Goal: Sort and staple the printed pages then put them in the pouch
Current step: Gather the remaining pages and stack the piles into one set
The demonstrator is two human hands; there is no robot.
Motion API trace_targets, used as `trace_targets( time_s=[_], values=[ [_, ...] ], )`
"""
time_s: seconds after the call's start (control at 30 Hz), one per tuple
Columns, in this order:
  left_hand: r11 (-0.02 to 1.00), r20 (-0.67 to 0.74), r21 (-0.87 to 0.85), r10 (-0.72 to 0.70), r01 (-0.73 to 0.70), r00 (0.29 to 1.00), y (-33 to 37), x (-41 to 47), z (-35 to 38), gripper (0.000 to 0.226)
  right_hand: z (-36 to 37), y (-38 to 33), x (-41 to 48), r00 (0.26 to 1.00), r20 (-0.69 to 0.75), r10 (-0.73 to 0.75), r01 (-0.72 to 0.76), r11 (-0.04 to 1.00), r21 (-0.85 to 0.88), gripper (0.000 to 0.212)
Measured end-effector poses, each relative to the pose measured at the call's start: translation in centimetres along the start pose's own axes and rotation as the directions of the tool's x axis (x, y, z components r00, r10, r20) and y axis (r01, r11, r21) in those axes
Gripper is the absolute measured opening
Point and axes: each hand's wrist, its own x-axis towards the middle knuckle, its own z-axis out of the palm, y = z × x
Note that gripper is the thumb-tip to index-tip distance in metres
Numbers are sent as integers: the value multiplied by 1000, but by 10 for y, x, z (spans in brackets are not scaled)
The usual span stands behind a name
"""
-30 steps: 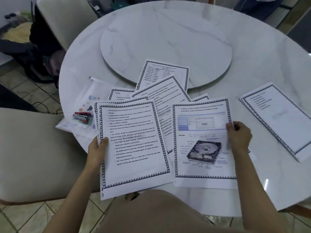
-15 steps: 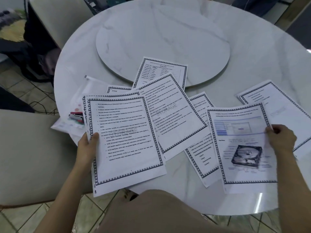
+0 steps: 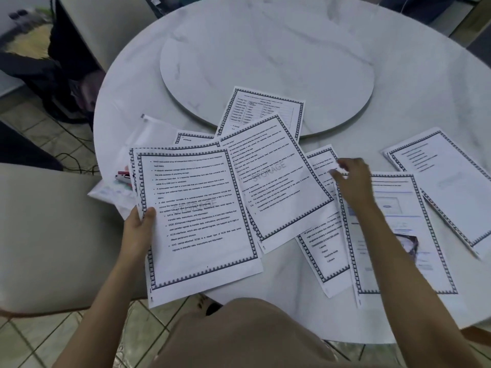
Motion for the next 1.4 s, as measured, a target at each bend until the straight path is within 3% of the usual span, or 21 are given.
trace_targets(
  time_s=[0.1,0.2,0.33,0.5,0.93,1.17,1.4],
  values=[
    [1000,-8,-7,-4,4,1000,0,0,0,33,28,-24,7,992,127,11,-1,997,-77,48],
    [1000,-12,-14,-7,7,1000,1,0,0,33,46,-39,8,987,153,52,-35,993,-112,56],
    [1000,-13,-22,-17,17,1000,2,-1,2,33,54,-44,7,997,64,40,-34,995,-96,49],
    [999,-15,-23,-27,26,1000,2,1,4,33,39,-47,8,1000,18,11,-12,999,52,25],
    [998,37,-48,-34,35,999,0,-7,13,33,-45,-23,21,941,-262,216,-89,902,424,26],
    [997,79,-53,-58,63,995,-7,-10,23,27,-3,-40,-14,971,-96,220,-148,862,485,12],
    [996,88,-38,-78,82,993,-3,-13,32,33,58,-67,-72,979,87,187,-206,870,449,19]
  ],
)
